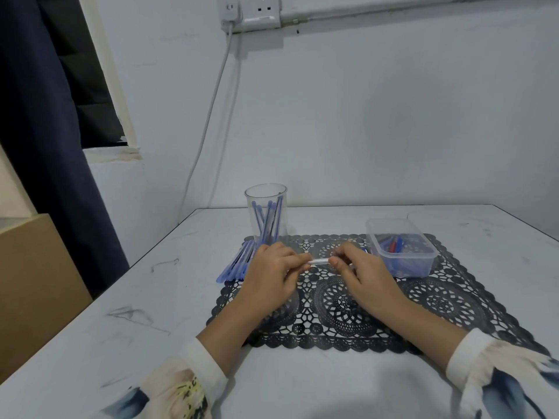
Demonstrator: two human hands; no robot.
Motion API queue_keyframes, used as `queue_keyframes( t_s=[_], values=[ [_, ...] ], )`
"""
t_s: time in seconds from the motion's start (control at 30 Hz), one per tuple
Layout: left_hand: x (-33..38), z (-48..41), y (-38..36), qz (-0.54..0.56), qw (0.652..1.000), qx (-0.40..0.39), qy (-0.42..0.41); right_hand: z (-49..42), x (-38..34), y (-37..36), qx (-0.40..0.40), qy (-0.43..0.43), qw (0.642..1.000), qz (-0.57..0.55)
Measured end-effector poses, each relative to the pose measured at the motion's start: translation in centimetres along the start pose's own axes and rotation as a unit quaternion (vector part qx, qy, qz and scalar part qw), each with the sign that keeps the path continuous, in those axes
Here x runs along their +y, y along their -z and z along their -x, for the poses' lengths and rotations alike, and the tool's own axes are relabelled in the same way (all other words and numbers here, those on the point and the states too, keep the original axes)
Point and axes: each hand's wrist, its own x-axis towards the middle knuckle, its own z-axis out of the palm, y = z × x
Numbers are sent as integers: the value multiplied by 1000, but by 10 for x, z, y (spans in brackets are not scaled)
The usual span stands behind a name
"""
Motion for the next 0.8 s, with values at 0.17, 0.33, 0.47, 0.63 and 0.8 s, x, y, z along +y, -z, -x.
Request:
queue_keyframes(
  t_s=[0.17,0.33,0.47,0.63,0.8],
  values=[
    [1,0,-1,-3,1000,1,-15,1,-5,3,14,3,1000,4],
    [2,1,3,34,999,1,16,1,1,1,-4,13,1000,18],
    [0,1,2,46,999,4,15,0,3,2,12,38,996,83],
    [1,2,6,41,998,44,-18,0,-5,1,27,52,995,80],
    [0,1,10,29,992,111,-58,3,-27,-1,-8,-90,995,-44]
  ],
)
